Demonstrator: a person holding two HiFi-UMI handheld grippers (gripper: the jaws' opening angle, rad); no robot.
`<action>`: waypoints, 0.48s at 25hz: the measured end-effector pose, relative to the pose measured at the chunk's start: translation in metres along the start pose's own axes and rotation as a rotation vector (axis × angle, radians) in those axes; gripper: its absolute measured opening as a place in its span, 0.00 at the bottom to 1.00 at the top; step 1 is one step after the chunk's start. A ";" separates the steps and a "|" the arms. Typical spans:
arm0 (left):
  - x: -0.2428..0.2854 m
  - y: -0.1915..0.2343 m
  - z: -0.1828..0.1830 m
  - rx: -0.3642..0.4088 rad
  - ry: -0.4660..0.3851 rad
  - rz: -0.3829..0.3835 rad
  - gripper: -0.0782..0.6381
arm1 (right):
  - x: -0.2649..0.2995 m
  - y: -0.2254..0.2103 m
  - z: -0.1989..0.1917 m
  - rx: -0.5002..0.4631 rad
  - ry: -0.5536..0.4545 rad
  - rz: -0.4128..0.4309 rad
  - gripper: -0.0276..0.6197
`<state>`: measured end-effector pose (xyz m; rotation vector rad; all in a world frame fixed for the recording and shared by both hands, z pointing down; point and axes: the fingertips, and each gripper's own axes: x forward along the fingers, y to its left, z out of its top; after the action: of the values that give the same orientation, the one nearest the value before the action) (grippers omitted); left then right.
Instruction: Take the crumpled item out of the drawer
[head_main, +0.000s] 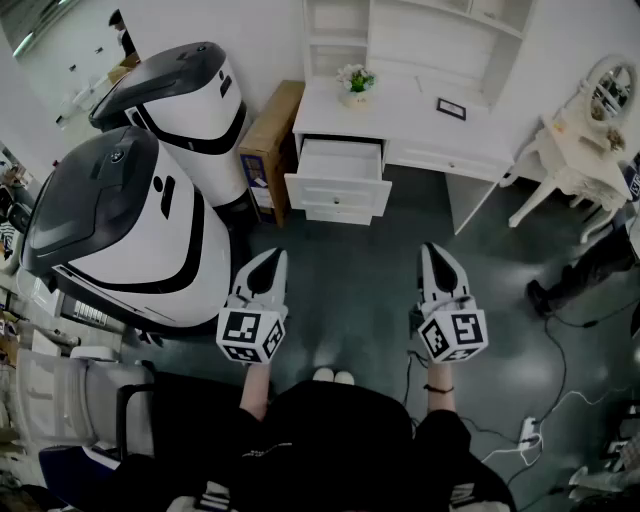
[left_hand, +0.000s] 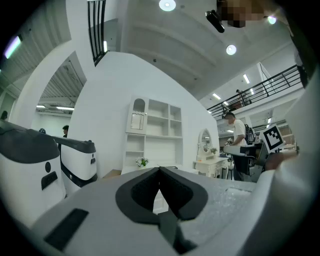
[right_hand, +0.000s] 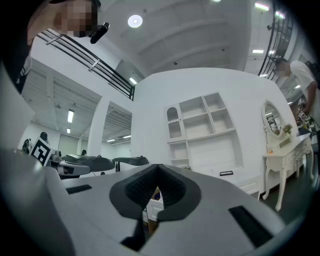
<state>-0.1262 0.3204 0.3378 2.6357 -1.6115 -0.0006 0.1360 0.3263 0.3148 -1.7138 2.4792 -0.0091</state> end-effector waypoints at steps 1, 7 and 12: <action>0.000 0.000 -0.001 -0.001 0.000 0.000 0.11 | 0.000 -0.001 0.000 0.001 -0.001 -0.002 0.03; 0.004 -0.003 -0.003 -0.006 0.003 0.006 0.10 | -0.001 -0.005 0.001 -0.035 -0.011 -0.005 0.03; 0.007 -0.008 -0.005 -0.012 0.010 0.014 0.10 | 0.000 -0.007 0.001 -0.015 -0.021 0.018 0.03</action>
<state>-0.1159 0.3181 0.3426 2.6110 -1.6217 0.0034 0.1429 0.3234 0.3148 -1.6884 2.4860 0.0293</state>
